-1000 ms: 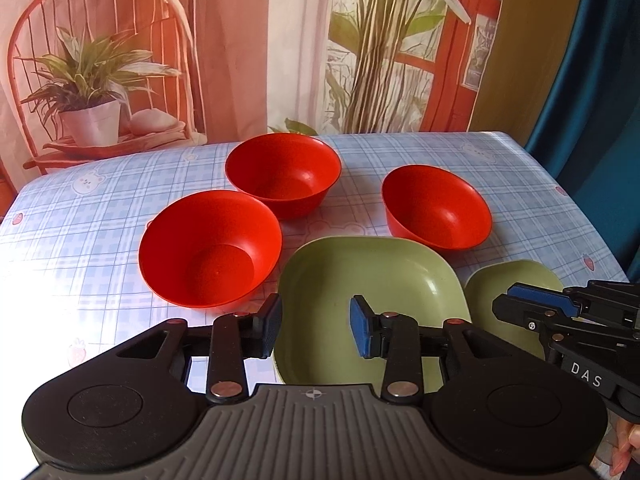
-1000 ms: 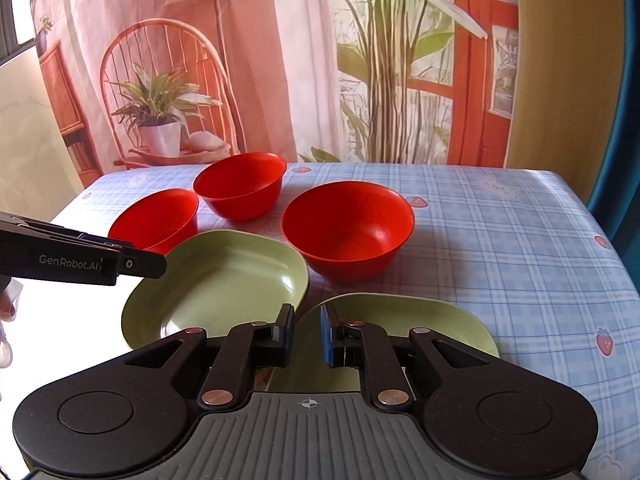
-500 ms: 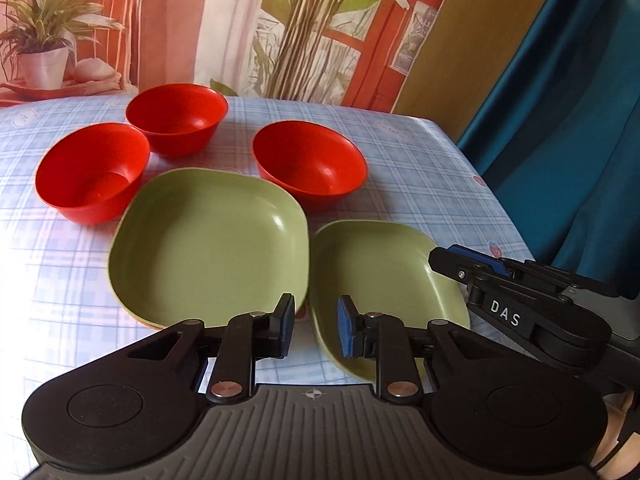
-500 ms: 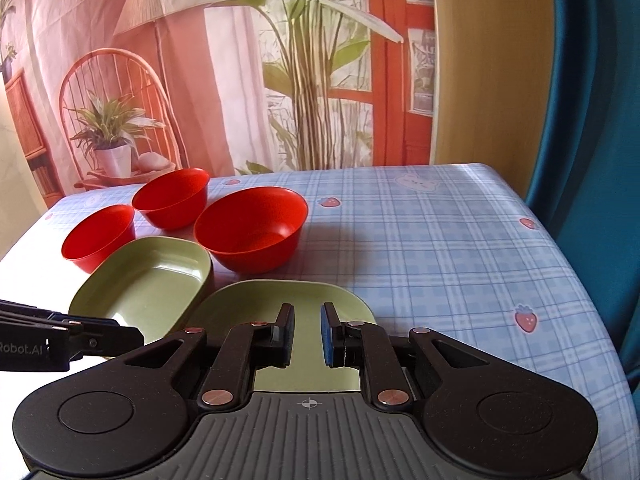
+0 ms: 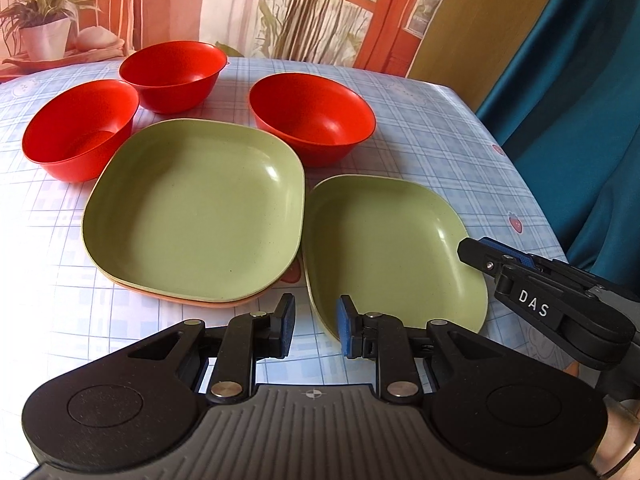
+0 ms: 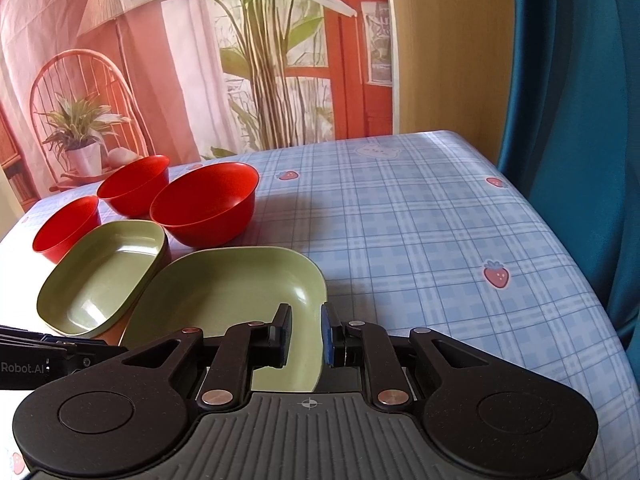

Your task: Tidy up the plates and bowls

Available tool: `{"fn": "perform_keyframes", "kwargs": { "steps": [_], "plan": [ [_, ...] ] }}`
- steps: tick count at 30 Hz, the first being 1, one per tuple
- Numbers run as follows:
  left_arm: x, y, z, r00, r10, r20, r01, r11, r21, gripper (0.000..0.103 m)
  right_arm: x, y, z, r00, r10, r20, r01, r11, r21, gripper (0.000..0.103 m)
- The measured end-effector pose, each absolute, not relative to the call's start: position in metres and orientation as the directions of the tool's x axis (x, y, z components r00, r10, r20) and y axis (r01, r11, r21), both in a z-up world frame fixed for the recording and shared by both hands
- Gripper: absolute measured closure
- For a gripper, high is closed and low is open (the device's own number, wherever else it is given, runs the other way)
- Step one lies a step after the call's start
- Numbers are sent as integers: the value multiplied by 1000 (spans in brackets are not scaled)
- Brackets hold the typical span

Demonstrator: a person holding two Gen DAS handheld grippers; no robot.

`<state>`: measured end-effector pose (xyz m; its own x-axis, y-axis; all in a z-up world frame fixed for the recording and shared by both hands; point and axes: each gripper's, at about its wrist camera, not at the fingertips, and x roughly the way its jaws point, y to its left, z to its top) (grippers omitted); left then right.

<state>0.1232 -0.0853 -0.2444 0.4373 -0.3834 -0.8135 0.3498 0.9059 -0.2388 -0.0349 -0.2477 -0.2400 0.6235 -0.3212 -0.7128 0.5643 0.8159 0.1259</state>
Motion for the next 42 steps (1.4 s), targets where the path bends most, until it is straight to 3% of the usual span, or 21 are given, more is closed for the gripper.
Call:
{"fn": "perform_keyframes", "kwargs": {
  "steps": [20, 42],
  "plan": [
    [130, -101, -263, 412, -391, -823, 384, 894, -233, 85, -37, -252, -252, 607, -295, -738, 570, 809, 146, 92],
    [121, -99, -215, 489, -425, -762, 430, 877, -213, 85, -42, -253, -217, 639, -342, -689, 580, 802, 140, 93]
  ]
}}
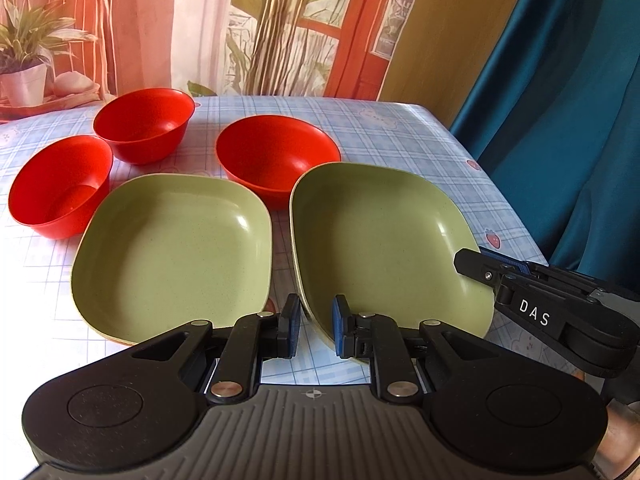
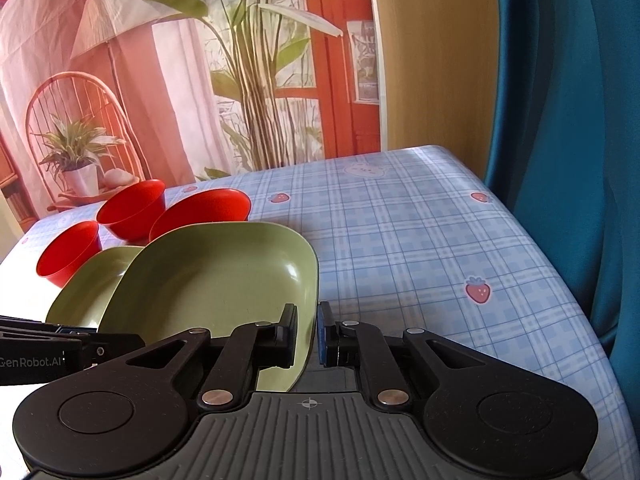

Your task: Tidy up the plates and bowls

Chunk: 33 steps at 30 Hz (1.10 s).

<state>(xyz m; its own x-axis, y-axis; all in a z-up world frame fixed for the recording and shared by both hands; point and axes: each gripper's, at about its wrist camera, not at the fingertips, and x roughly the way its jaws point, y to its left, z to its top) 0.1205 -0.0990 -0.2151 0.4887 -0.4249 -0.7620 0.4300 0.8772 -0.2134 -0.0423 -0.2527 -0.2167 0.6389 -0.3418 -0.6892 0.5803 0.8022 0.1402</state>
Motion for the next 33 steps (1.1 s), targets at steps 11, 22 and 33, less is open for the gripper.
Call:
{"fn": "perform_keyframes", "kwargs": {
  "steps": [11, 22, 33],
  "plan": [
    [122, -84, -198, 530, -430, -731, 413, 883, -220, 85, -34, -242, -203, 657, -334, -676, 561, 815, 142, 93],
    [125, -59, -189, 569, -408, -714, 375, 902, -216, 85, -16, -225, -200, 676, -294, -676, 525, 836, 161, 93],
    [137, -29, -188, 595, -367, -715, 319, 924, -209, 85, 9, -201, -205, 688, -235, -687, 476, 860, 182, 93]
  ]
}}
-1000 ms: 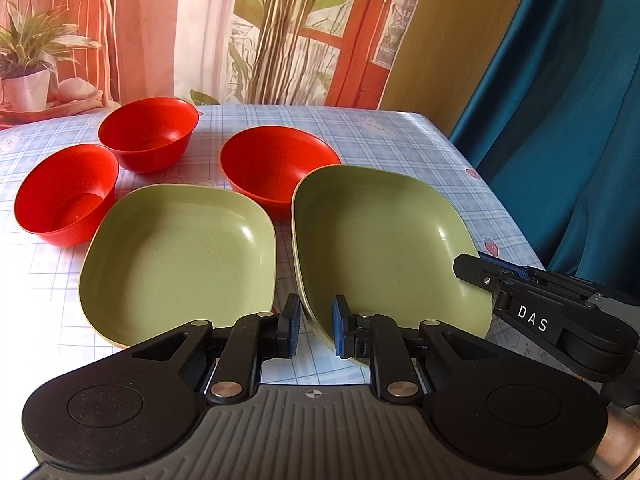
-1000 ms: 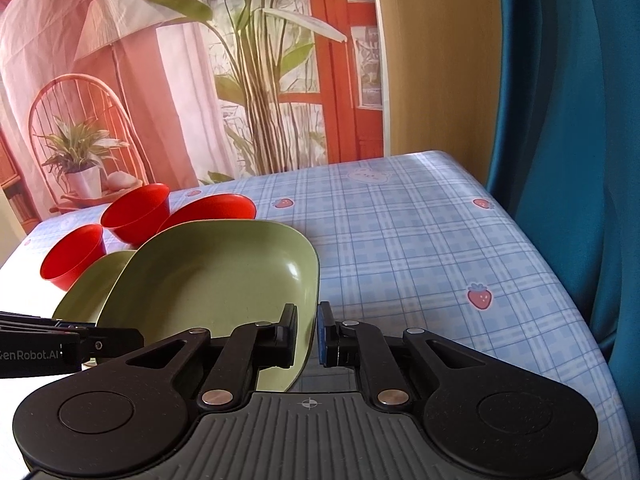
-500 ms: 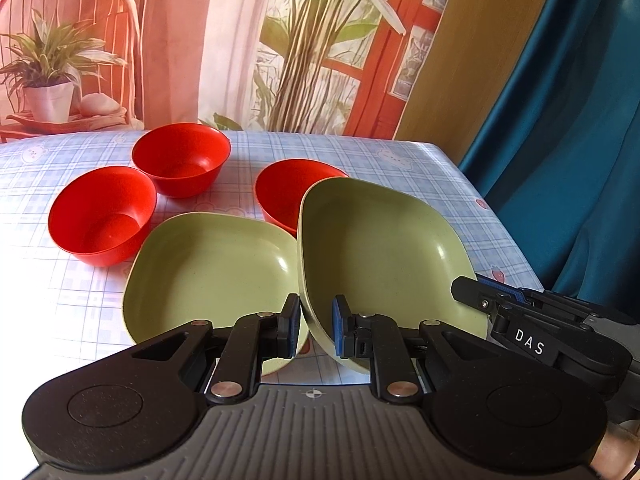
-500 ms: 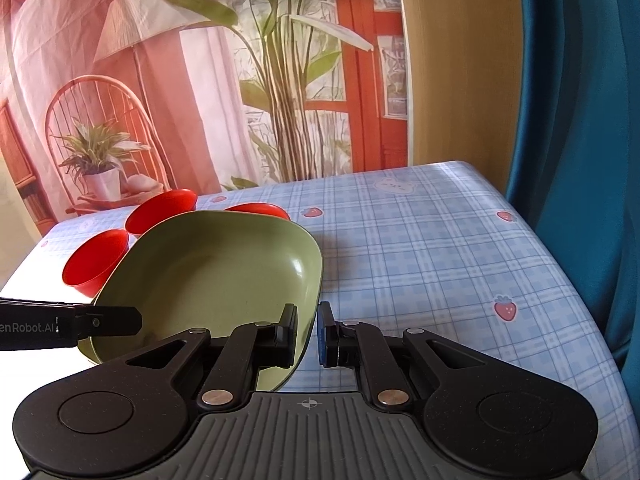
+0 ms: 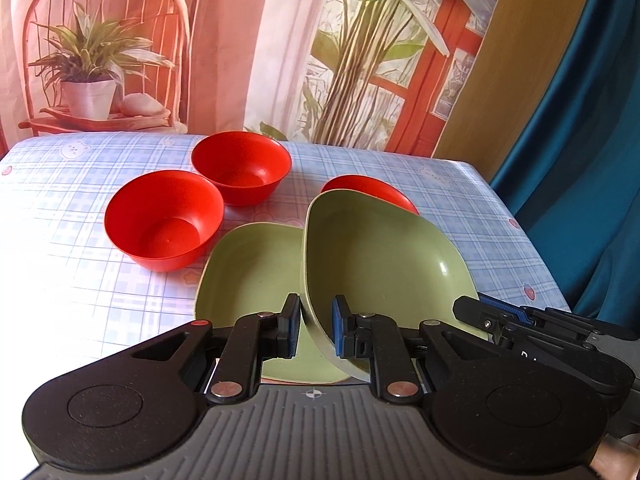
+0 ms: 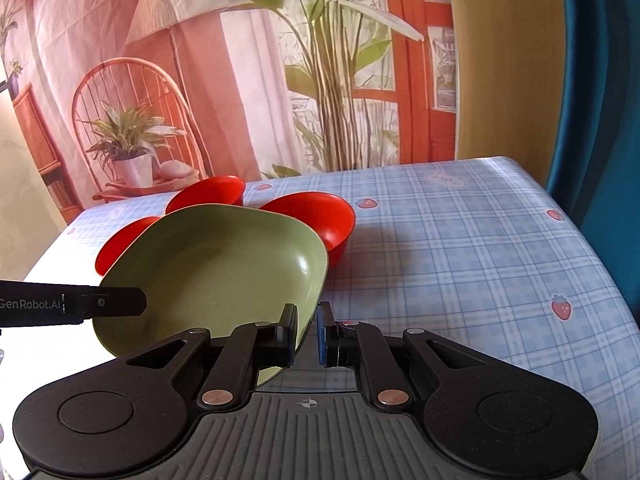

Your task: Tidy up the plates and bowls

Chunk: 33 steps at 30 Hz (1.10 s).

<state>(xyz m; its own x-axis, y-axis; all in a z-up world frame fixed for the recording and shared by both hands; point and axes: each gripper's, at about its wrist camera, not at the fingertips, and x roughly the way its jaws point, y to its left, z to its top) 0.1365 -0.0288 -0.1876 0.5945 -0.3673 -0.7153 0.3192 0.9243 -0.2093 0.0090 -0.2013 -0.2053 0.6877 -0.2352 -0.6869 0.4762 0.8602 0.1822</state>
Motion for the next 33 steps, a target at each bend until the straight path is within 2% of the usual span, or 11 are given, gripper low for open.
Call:
{"fn": "perform_keyframes", "kwargs": {
  "steps": [24, 33],
  "plan": [
    [148, 14, -203, 583, -309, -751, 250, 948, -197, 85, 45, -164, -223, 673, -142, -726, 392, 901, 187, 91],
    [161, 7, -214, 567, -308, -764, 248, 948, -198, 85, 55, -168, -228, 665, -158, -730, 396, 903, 165, 92]
  ]
}}
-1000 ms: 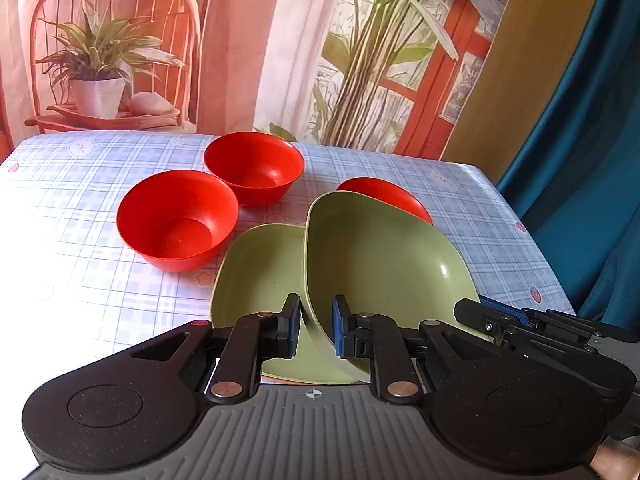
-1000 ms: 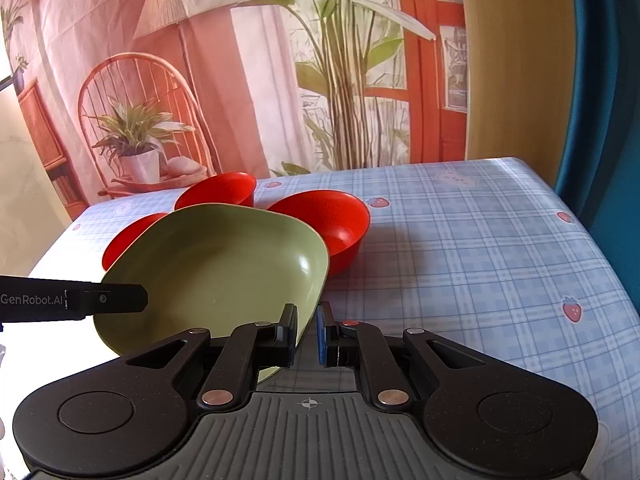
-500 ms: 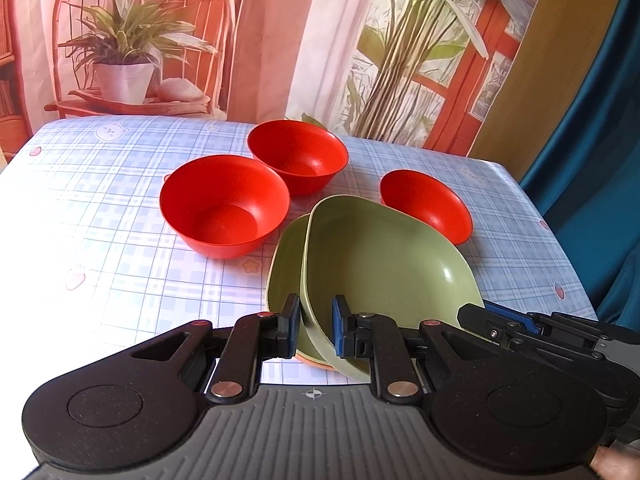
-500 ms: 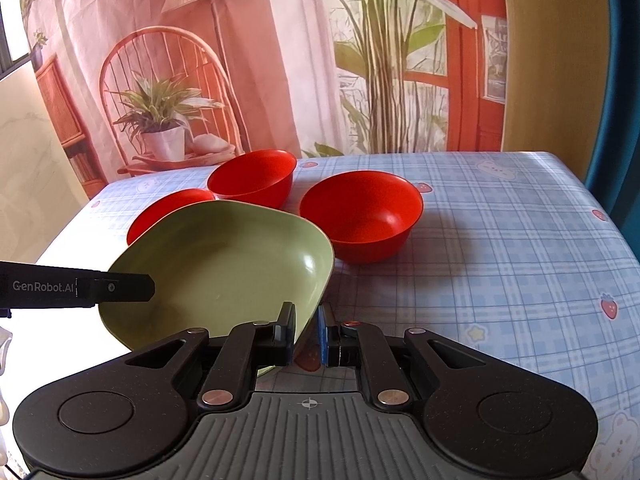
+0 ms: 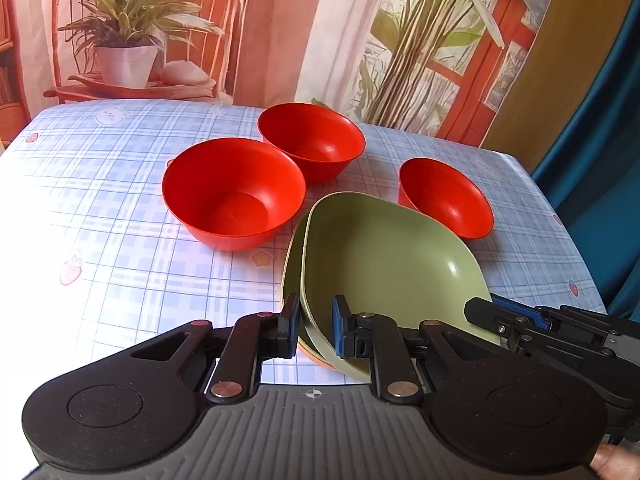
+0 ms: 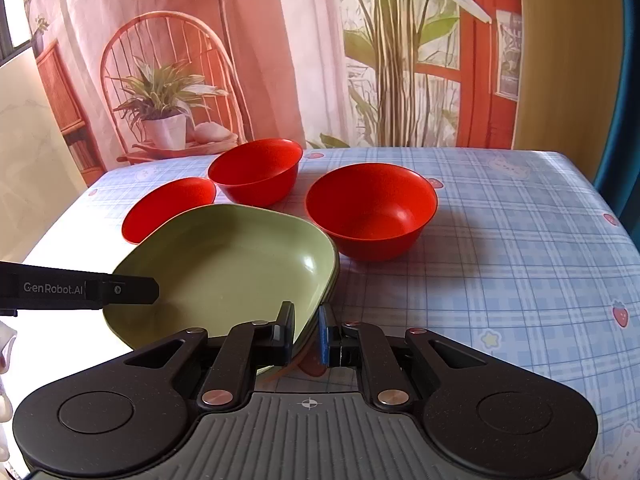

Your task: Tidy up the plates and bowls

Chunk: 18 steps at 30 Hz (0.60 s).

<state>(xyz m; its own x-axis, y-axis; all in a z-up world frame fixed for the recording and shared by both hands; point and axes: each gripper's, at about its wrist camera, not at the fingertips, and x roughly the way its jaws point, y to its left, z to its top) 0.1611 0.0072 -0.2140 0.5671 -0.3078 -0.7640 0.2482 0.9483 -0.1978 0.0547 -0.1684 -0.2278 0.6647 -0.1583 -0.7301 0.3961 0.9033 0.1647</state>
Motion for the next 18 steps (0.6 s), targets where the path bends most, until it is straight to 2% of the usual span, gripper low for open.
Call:
{"fn": "perform_keyframes", "kwargs": {
  "steps": [18],
  "plan": [
    [171, -4, -223, 586, -247, -772, 294, 952, -81, 85, 73, -171, -236, 651, -179, -738, 373, 922, 105, 92]
  ]
}}
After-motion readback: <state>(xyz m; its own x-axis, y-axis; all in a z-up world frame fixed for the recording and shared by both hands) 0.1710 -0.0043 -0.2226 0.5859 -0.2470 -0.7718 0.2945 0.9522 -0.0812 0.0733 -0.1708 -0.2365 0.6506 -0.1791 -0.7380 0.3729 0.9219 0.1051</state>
